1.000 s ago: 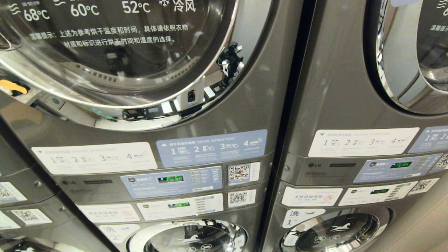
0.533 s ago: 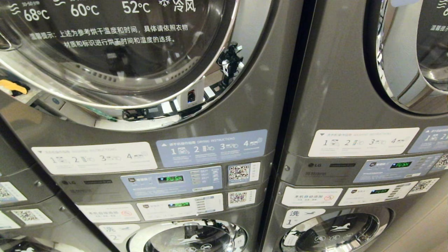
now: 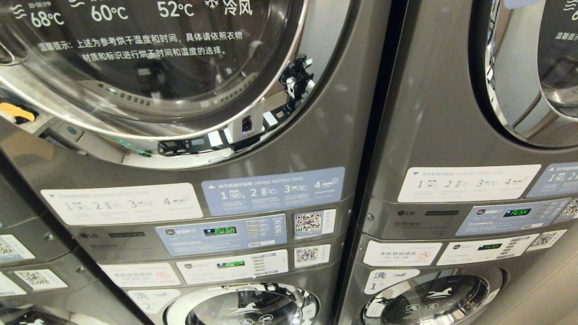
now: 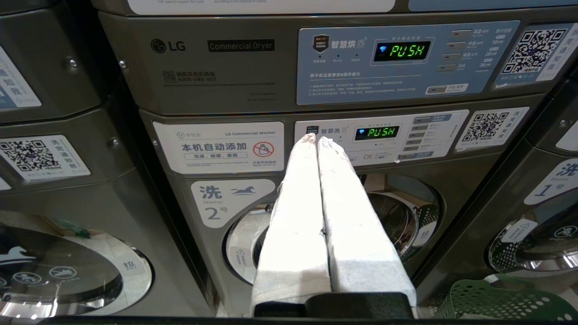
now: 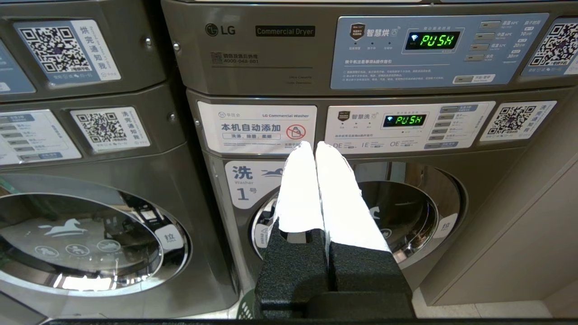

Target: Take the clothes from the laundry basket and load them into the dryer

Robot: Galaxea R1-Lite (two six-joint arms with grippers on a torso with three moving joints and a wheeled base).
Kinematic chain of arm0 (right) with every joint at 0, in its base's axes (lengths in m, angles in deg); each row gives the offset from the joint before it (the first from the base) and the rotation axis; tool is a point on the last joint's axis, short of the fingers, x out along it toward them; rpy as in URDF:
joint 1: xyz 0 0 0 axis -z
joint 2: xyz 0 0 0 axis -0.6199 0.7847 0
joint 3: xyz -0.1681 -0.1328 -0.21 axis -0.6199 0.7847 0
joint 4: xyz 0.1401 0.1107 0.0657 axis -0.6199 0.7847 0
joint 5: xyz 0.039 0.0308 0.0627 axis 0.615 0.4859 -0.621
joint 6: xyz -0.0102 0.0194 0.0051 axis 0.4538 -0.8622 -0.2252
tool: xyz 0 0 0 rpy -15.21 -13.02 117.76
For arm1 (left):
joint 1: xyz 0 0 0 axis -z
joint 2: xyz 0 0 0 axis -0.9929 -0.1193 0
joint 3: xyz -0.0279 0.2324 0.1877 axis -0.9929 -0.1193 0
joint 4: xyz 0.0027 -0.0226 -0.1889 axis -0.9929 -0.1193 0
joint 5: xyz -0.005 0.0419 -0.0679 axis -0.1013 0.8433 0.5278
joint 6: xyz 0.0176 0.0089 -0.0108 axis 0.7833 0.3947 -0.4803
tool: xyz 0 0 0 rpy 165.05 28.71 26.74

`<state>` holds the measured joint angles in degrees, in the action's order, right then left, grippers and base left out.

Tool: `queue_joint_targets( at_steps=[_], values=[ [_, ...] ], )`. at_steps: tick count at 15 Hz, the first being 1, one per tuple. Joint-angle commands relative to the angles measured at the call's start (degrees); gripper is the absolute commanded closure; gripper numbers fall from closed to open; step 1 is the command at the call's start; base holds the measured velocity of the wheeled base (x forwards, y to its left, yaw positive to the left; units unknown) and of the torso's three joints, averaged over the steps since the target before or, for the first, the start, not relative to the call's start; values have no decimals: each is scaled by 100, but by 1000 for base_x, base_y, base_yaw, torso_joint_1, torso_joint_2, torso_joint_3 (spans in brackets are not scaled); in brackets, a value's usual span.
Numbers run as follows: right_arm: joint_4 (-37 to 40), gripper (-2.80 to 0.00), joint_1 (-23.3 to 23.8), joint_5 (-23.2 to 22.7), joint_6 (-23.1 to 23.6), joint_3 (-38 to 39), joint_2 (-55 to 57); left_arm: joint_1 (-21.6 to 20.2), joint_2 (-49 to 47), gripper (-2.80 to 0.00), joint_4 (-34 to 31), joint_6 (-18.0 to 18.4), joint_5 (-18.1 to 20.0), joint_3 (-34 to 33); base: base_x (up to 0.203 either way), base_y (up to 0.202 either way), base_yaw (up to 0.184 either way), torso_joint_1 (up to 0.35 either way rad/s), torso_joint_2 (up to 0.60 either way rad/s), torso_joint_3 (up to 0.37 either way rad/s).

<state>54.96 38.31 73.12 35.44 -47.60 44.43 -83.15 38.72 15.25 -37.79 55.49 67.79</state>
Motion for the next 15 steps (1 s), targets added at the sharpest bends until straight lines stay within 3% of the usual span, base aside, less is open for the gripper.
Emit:
queue_joint_targets(
  at_steps=[1, 15],
  values=[
    [-1, 0, 0, 1, 2, 0, 8, 0, 0, 0, 1, 0, -1, -9, 0, 0, 0, 0, 0, 0],
    [-1, 0, 0, -8, 2, 0, 0, 0, 0, 0, 1, 0, -1, -9, 0, 0, 0, 0, 0, 0]
  ],
)
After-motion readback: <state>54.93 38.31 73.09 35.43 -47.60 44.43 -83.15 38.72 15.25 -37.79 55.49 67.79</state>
